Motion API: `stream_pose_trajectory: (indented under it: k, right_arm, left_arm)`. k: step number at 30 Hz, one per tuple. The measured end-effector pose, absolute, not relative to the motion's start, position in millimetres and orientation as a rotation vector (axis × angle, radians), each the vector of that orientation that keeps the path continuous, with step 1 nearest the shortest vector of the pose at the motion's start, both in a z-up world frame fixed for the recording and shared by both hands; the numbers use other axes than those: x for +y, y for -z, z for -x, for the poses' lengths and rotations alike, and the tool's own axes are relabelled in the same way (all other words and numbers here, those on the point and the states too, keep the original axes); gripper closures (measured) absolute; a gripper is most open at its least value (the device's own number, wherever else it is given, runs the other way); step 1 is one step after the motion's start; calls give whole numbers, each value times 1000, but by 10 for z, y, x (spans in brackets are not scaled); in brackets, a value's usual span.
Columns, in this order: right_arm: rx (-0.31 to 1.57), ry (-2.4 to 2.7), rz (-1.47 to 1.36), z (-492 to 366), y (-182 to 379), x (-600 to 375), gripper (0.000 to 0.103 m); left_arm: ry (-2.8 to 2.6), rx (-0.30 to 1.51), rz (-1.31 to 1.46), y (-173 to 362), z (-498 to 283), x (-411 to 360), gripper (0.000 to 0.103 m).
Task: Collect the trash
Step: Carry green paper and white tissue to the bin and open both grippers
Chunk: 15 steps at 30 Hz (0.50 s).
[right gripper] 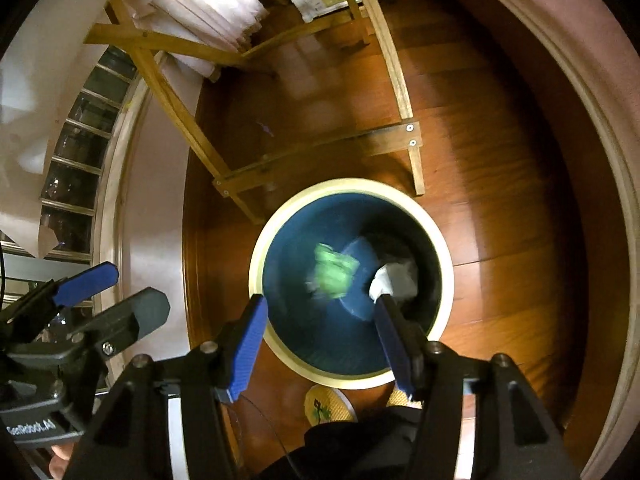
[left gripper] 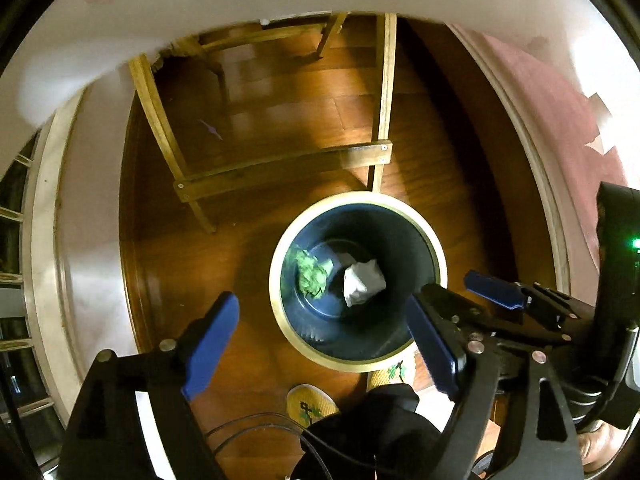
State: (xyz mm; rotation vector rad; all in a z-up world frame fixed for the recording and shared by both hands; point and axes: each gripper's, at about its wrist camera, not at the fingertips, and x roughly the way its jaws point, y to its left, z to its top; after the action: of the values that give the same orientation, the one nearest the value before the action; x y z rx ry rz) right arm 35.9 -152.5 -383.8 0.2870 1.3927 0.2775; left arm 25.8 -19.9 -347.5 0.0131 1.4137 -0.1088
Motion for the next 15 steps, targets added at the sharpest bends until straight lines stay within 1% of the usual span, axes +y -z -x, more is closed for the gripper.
stream_pose_trajectory:
  k: [4,8,15]
  right_arm:
    - [1369,-253,-285,-337,3642,-1560,45]
    - [1343,-229,-276,-290,3370,-1591,44]
    - [1318,-219,-271,-158,2634,-1613,44]
  left_arm:
    - [93,1398,-2,3323,-252,-142,19]
    - [84,1384,13,3053,-226,-98,19]
    - [104,1345,20,2338,-120,-41,18]
